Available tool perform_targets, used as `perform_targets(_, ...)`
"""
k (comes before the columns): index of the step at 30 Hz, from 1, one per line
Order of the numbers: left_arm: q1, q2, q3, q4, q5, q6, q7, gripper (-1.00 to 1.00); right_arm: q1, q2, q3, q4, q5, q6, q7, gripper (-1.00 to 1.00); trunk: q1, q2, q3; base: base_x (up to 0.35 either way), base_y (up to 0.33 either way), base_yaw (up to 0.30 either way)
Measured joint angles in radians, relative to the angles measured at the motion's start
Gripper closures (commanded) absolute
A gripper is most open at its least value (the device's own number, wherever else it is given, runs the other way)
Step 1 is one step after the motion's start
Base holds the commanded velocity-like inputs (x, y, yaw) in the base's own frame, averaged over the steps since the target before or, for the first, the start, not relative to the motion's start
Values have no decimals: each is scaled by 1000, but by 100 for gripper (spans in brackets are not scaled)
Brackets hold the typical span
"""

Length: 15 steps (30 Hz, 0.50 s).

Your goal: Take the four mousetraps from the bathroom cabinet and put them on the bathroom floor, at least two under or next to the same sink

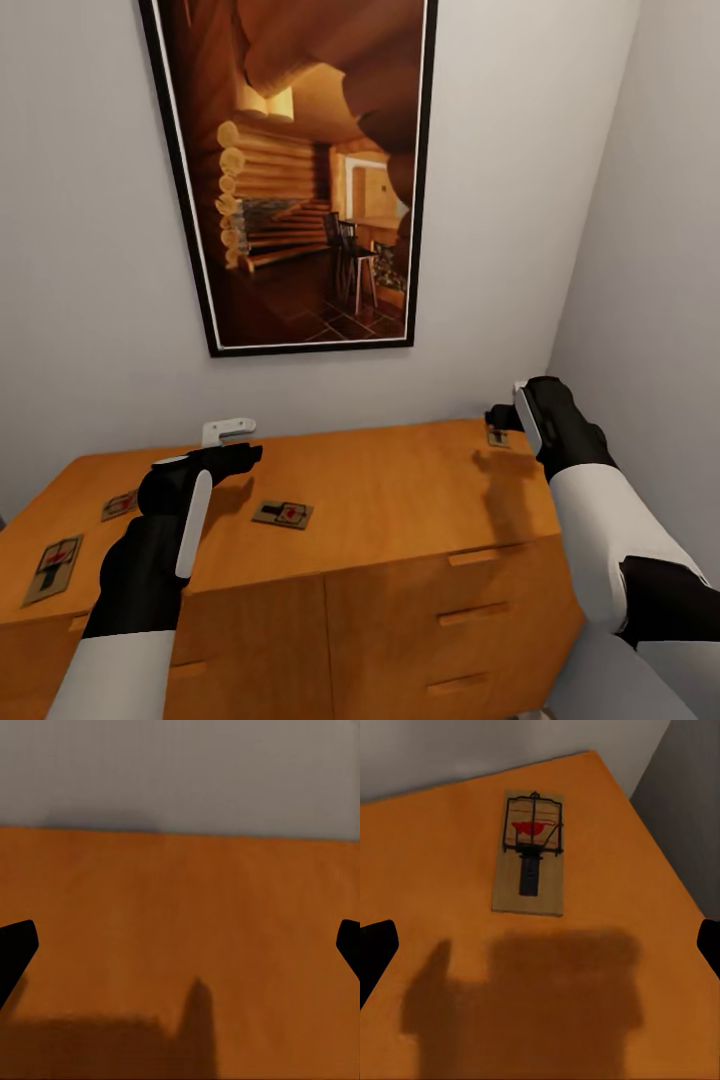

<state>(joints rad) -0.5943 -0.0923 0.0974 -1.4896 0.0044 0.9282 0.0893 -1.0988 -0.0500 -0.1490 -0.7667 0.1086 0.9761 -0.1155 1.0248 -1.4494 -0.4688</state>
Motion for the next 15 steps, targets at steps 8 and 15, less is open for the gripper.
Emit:
perform_targets(8,0,0,0,1,1,0,0,-100,0,0,-2,12,0,-3,-2,-100,0,0,0,247,0,0)
perform_targets(15,0,-1,0,1,0,0,0,-100,0,0,-2,47,0,-11,-2,-100,0,0,0,81,0,0)
